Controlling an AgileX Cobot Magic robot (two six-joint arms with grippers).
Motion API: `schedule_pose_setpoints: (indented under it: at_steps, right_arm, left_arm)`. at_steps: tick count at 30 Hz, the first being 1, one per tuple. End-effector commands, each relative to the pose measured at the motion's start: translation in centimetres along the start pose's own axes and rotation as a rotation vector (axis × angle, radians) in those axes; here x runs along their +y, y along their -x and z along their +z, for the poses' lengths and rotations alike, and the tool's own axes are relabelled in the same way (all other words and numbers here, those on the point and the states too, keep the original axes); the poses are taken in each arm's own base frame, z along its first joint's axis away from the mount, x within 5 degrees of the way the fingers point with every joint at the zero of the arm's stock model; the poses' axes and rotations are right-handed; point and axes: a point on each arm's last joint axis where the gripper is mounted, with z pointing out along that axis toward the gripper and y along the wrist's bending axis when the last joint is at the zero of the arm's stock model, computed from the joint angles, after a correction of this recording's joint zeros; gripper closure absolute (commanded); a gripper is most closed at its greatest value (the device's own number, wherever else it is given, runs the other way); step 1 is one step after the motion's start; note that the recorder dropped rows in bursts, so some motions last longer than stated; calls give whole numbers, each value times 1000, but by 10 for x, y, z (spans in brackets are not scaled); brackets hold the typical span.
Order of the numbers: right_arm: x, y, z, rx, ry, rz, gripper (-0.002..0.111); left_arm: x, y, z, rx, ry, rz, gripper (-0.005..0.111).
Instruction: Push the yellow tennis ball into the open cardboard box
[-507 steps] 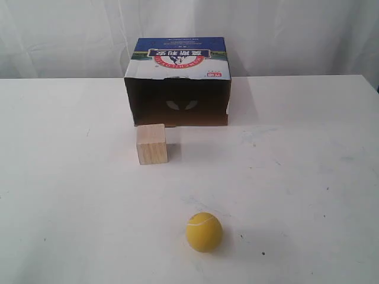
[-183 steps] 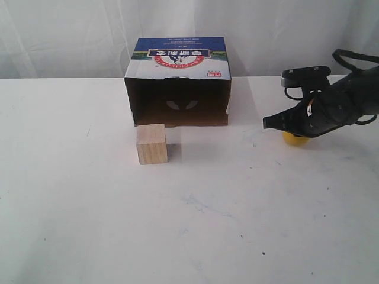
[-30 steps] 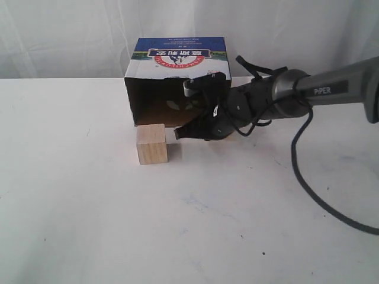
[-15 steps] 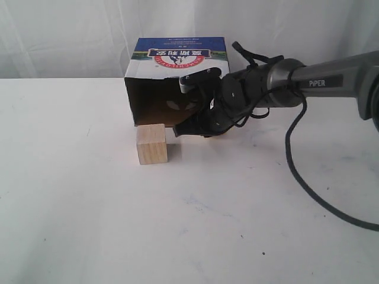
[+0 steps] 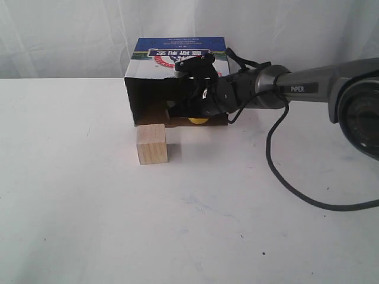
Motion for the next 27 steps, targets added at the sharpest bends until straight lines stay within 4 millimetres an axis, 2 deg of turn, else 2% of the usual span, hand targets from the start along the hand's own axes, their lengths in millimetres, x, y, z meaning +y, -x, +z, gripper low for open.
schedule_pose_setpoints:
  at_steps: [1,7,12,19,21,23,24,27]
  right_arm:
    - [-11,12,1,-31,-20,-73,108]
    - [-11,25,-3,-54,-22,-74,108]
    - [-10,34,-17,-28,-21,-73,108]
    - [-4,12,-27,266,5,-35,108]
    - [-4,10,-39,357,10,-7,108]
    - [-4,11,-60,439,2,40,108]
    - [-4,13,-79,478,-9,51,108]
    - [-6,9,-107,546,-31,63,108]
  left_arm:
    - [0,0,0,-7,-5,7,107]
    - [0,0,0,-7,-5,7,107]
    - [0,0,0,-7,-5,7,107]
    - [0,0,0,-7,-5,7,107]
    - [0,0,0,-7,-5,7,107]
    - [0,0,0,-7,-5,7,107]
    - [0,0,0,-7,-5,7,107]
    - [0,0,0,-7,-5,7,107]
